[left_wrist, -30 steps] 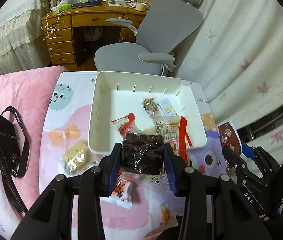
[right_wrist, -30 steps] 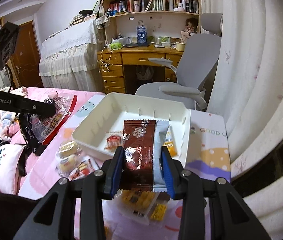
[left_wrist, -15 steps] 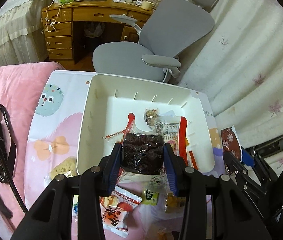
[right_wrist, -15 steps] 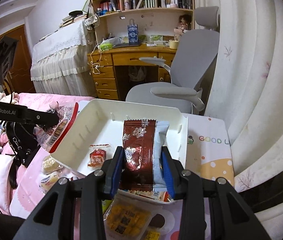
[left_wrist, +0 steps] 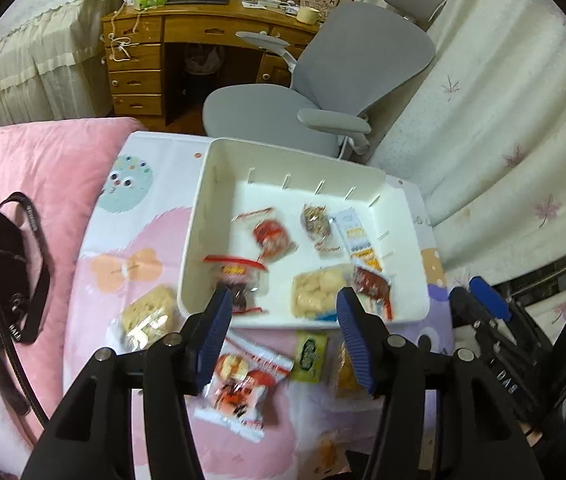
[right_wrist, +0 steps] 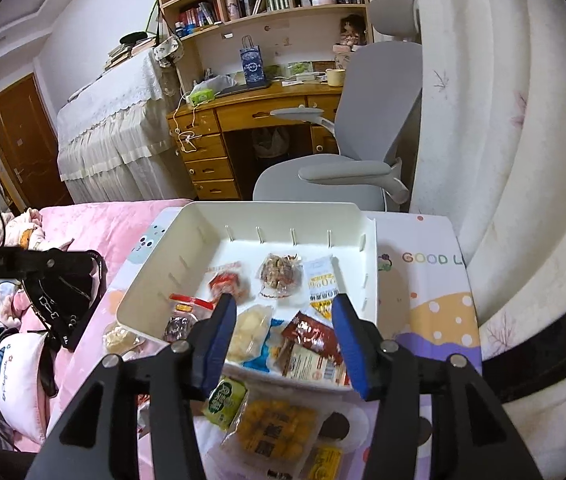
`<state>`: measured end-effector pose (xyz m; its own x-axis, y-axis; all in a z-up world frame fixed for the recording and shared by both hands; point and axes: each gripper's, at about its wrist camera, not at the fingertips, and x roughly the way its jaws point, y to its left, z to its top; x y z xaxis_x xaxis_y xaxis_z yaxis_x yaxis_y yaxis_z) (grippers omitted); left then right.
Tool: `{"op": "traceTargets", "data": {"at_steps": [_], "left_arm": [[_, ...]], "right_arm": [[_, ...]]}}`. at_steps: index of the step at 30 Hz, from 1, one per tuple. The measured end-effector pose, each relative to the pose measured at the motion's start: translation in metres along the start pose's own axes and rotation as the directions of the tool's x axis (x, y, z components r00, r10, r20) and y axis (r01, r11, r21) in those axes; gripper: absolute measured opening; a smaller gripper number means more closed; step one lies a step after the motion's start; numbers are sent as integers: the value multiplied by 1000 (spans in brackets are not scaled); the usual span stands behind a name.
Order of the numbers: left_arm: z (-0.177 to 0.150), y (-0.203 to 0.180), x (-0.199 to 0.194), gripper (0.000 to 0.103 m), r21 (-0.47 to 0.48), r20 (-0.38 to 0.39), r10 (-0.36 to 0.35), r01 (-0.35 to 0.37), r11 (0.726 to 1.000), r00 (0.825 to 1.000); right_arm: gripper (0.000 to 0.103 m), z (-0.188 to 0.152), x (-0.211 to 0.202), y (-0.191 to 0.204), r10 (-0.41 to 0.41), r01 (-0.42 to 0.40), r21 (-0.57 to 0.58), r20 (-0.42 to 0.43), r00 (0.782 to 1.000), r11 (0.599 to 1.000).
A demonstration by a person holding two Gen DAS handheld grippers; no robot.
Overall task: Organize snacks
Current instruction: 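Carry both packets over the tray and open both grippers to drop them, then move both grippers back toward the remaining snacks on the tablecloth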
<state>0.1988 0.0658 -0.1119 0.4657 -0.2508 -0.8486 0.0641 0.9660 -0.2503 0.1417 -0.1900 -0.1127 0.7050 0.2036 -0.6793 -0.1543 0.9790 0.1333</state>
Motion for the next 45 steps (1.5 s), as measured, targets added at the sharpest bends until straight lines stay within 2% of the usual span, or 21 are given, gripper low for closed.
{"op": "traceTargets", "data": {"at_steps": [2,6,12,19,22,26,30,33,39,45], "left_arm": [[-12,2,-5,53,-8,-28,18,-18,1000,999],[-42,7,-19,60,-17,-52,63,-64,998,997],[-84,18,-27,61,-54,-100,99,-105,993,990],[-111,22,-38,66,-55,-109,98,-104,993,989],[-117,25,-41,70,-39,-107,94,-98,994,990],[-121,29,-41,73,4,-125,72,-72,997,989],[-125,36,-46,74,70,-131,52,-43,997,990],[-128,49,-51,77,105,-140,23,-9,994,990],[-133,78,-56,79,165,-161,-18,45,985,987],[-136,96,-57,79,248,-185,-55,100,963,981]], "right_arm": [[49,-5,-4,0,-1,1,15,-8,1000,1000],[49,-18,-13,0,26,-23,56,-46,999,998],[49,-44,-24,3,74,-64,106,-97,993,992],[49,-79,-26,3,150,-101,216,-228,962,971],[49,-90,-29,3,178,-108,266,-257,950,958],[49,-101,-33,5,171,-74,325,-280,945,943],[49,-115,-36,6,176,-38,427,-289,941,903],[49,-131,-41,10,162,20,511,-309,937,859],[49,-160,-58,31,118,105,606,-317,941,788],[49,-188,-66,58,94,153,679,-312,945,718]]}}
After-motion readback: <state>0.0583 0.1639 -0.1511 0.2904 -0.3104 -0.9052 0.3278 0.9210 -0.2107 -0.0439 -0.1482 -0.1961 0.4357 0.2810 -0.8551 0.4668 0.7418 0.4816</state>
